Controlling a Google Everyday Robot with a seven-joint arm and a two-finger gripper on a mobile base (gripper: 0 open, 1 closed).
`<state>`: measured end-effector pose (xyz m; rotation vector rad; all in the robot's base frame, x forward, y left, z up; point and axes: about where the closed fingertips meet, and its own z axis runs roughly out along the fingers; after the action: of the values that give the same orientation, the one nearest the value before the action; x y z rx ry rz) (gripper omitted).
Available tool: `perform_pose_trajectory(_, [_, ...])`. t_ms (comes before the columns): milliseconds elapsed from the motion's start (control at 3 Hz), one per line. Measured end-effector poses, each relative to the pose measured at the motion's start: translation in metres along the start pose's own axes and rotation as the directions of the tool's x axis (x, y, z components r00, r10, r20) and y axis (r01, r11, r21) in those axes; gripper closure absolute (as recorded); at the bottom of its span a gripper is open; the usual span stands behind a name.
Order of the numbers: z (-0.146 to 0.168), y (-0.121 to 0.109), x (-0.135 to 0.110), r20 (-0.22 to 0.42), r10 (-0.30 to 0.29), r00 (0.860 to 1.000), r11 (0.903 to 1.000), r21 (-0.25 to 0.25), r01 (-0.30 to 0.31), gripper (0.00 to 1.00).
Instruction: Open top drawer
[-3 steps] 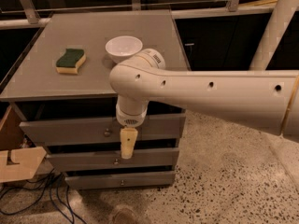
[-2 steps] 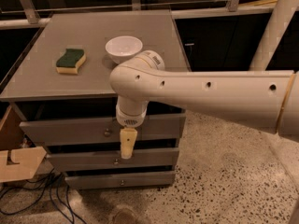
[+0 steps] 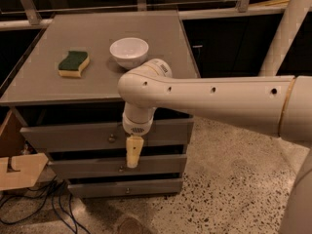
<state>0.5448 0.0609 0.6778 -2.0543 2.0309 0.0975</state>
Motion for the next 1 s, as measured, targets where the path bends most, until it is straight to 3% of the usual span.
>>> perform_pose_trajectory(1000, [0.04,-0.008,0.0,0.015,-0.002,1.0,0.9989,-0.046,0.002,0.0])
